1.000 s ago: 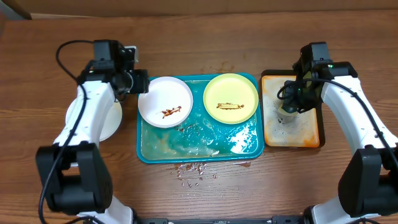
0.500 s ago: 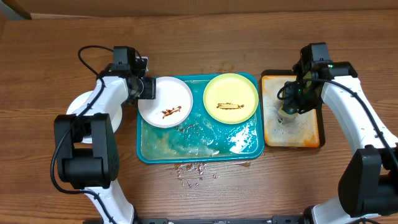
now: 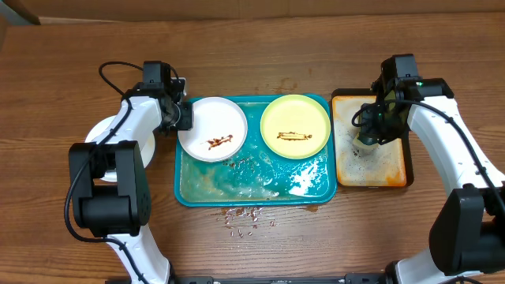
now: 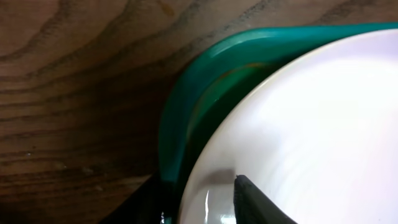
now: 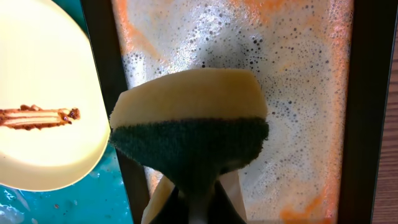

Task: Clean dirty plates on tray and stack at the side
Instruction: 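Move left gripper to the back-left white plate and grasp its rim, then pull the white plate toward the tray front with left gripper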

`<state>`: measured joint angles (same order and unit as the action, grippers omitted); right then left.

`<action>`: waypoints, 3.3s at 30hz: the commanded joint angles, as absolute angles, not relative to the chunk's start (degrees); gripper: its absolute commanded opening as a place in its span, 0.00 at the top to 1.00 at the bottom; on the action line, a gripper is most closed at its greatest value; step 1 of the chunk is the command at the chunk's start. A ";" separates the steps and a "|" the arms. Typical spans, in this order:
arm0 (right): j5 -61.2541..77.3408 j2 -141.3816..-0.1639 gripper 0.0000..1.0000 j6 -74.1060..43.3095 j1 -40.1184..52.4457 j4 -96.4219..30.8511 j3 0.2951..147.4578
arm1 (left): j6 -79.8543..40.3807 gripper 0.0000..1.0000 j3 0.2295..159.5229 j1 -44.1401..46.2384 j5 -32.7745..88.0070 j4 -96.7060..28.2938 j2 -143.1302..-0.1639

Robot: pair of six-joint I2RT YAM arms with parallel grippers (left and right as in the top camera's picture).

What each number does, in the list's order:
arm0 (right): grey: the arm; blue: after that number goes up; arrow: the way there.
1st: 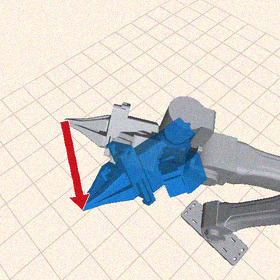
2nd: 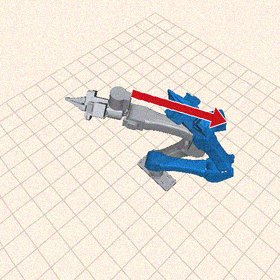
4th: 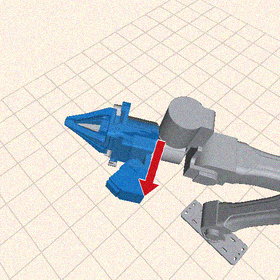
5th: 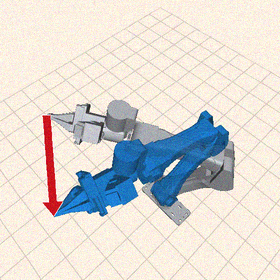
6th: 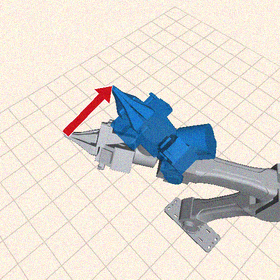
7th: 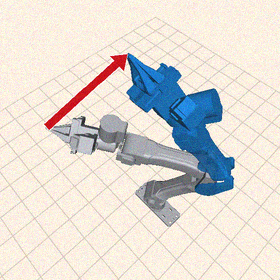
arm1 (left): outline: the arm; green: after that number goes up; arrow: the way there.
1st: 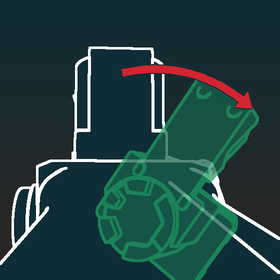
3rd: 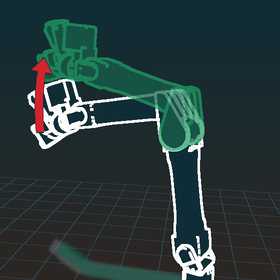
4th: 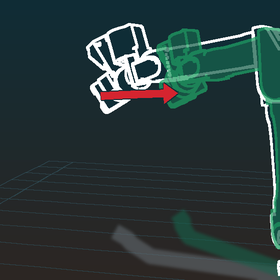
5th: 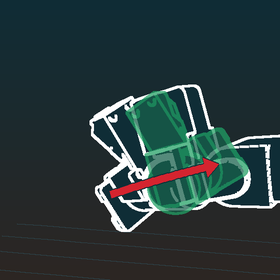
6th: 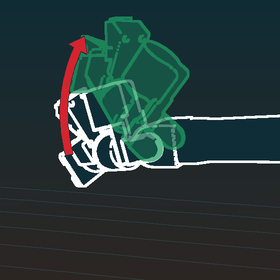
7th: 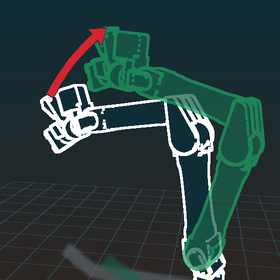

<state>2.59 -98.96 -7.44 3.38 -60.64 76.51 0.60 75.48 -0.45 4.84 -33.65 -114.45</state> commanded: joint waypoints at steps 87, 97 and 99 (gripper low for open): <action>2.61 -98.15 0.89 -7.20 3.03 -62.13 77.21 | -3.01 0.96 81.67 2.31 14.85 -53.43 -117.86; 0.51 -98.15 0.90 -7.22 3.03 -61.84 76.71 | -6.28 0.96 81.65 2.35 15.11 -57.87 -117.86; 0.54 -98.17 0.91 -7.22 3.03 -60.99 75.35 | -7.29 0.96 81.65 2.46 15.11 -59.40 -117.86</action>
<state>1.15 -98.96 -7.44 3.36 -62.04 76.49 -4.36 80.84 1.85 12.47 -57.84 -117.05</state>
